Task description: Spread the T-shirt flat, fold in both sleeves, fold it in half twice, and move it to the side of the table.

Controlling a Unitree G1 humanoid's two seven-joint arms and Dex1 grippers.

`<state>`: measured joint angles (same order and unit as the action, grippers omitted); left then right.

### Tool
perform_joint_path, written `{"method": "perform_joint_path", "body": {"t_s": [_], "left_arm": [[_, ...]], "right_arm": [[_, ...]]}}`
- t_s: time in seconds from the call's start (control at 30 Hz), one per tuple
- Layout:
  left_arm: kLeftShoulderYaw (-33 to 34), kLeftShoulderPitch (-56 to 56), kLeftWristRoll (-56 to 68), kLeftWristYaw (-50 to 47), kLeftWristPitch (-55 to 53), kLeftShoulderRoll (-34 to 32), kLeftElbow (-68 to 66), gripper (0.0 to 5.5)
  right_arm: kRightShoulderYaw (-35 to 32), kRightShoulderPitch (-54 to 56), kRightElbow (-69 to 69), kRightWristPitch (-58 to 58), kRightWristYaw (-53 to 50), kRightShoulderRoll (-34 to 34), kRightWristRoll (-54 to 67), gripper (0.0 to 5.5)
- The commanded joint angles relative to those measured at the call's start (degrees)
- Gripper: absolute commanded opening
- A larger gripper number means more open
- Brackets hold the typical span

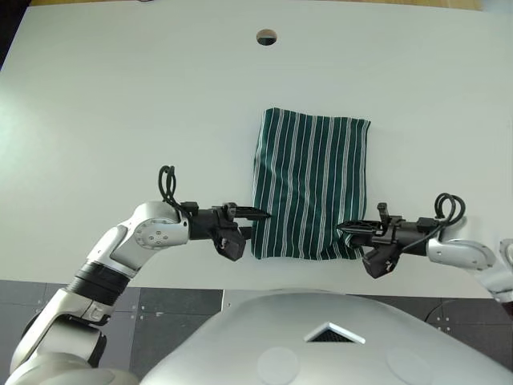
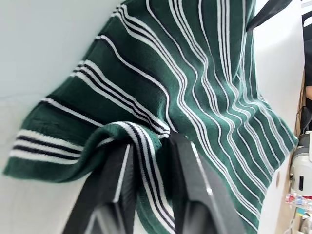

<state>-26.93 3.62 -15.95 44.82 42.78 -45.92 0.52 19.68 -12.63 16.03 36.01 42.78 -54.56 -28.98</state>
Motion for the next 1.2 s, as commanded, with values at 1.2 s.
{"method": "perform_joint_path", "body": {"t_s": [1.2], "left_arm": [[9.8,-24.9,31.3,-1.2,-63.3,20.2,-7.7,0.1]], "right_arm": [[-16.9,15.4,0.4,-83.0,-0.6,16.4,61.1,0.18]]}}
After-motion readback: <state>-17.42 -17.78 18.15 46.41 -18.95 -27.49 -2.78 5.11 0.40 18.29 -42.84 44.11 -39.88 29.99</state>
